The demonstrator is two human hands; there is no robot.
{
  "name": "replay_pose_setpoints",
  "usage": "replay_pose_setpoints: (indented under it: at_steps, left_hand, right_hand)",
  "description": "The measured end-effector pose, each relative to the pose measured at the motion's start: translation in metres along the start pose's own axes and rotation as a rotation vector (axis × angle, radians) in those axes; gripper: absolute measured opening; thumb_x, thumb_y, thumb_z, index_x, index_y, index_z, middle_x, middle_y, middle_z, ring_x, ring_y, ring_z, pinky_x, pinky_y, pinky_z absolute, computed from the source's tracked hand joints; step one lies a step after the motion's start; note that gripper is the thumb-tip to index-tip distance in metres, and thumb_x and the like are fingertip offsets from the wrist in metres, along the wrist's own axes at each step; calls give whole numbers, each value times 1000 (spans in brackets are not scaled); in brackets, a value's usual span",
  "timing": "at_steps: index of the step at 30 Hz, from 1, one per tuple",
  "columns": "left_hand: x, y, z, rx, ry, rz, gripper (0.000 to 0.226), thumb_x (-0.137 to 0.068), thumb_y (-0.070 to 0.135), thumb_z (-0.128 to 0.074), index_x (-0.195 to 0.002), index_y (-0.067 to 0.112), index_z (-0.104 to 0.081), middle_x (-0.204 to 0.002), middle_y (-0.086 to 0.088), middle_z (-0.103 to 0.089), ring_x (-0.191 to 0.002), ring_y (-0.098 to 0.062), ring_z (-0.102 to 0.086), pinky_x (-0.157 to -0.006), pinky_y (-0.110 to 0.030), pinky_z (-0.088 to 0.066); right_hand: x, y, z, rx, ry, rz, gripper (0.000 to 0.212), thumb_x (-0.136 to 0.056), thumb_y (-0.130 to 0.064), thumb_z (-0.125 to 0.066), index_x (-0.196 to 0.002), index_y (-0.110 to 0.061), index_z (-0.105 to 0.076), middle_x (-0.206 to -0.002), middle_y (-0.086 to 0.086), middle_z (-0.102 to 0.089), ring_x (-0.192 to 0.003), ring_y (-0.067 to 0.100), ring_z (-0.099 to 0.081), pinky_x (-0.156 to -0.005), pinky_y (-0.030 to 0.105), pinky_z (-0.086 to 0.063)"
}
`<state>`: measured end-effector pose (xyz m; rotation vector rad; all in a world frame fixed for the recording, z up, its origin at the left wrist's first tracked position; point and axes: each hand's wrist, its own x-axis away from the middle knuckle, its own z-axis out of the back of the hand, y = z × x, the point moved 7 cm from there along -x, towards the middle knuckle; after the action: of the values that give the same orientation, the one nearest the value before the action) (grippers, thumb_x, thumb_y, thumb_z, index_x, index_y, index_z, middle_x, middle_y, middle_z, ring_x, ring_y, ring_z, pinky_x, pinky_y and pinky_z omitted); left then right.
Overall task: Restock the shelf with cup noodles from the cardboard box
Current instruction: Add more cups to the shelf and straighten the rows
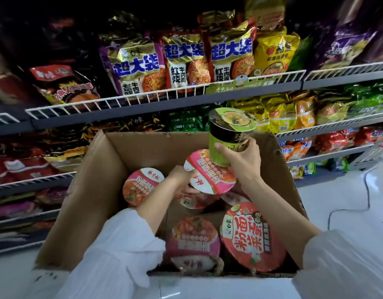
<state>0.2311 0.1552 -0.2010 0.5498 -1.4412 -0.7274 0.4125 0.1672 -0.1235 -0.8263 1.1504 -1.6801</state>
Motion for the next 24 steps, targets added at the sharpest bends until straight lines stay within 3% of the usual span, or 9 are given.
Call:
replay_pose_setpoints:
  at_steps: [4, 6, 9, 11, 13, 16, 20, 24]
  left_hand:
    - [30, -1, 64, 145, 186, -62, 32, -95, 18, -56, -118, -3, -51, -100, -15, -65, -70, -31, -69, -53, -34, -59]
    - [53, 3, 100, 186, 283, -130, 26, -94, 17, -57, -114, 1, -54, -106, -16, -65, -78, -30, -67, -48, -32, -58]
    - [94, 16, 160, 234, 402, -341, 17, -93, 14, -59, -109, 14, -54, -98, -2, -64, -78, -20, -64, -44, -32, -57]
    - [126, 22, 201, 217, 470, -421, 5, -90, 16, -62, -95, 15, -60, -100, -4, -67, -85, -26, -67, -60, -45, -60]
    - [157, 23, 239, 234, 501, -448, 11, -87, 20, -64, -78, 15, -65, -95, -12, -71, -85, -29, -69, -73, -52, -58]
    - [203, 22, 294, 293, 510, -519, 15, -91, 17, -61, -76, 16, -64, -83, -9, -70, -77, -26, -70, -68, -47, -60]
    - [254, 8, 373, 415, 532, -567, 15, -93, 12, -58, -79, 11, -61, -83, -12, -69, -71, -24, -67, -52, -32, -59]
    - [291, -15, 449, 519, 554, -575, 13, -94, 11, -55, -83, 8, -60, -80, -11, -66, -68, -22, -66, -45, -26, -56]
  right_hand:
    - [28, -35, -35, -49, -77, 71, 103, -48, -62, -81, -128, -10, -41, -127, 8, -52, -121, 23, -50, -102, 42, -44]
    - [43, -56, -53, -91, -115, 107, 92, -55, -53, -83, -125, -10, -40, -125, 4, -54, -116, 19, -52, -98, 32, -44]
    - [72, -99, -79, -158, -161, 186, 72, -65, -38, -83, -117, -16, -39, -111, -3, -54, -103, 13, -53, -85, 23, -42]
    - [96, -132, -98, -223, -168, 257, 68, -66, -37, -83, -113, -21, -37, -108, -6, -53, -102, 11, -53, -85, 23, -42]
    - [121, -166, -118, -291, -174, 324, 68, -67, -36, -82, -115, -25, -35, -110, -9, -52, -104, 10, -52, -89, 23, -42]
    - [164, -217, -155, -387, -199, 420, 77, -69, -33, -82, -129, -24, -35, -117, -14, -51, -109, 4, -51, -96, 22, -42]
    - [223, -268, -219, -473, -275, 508, 71, -69, -30, -82, -123, -29, -35, -114, -17, -53, -103, -4, -53, -95, 22, -45]
    - [279, -305, -287, -539, -350, 564, 70, -71, -23, -80, -121, -30, -33, -112, -21, -51, -96, -19, -51, -79, 0, -42]
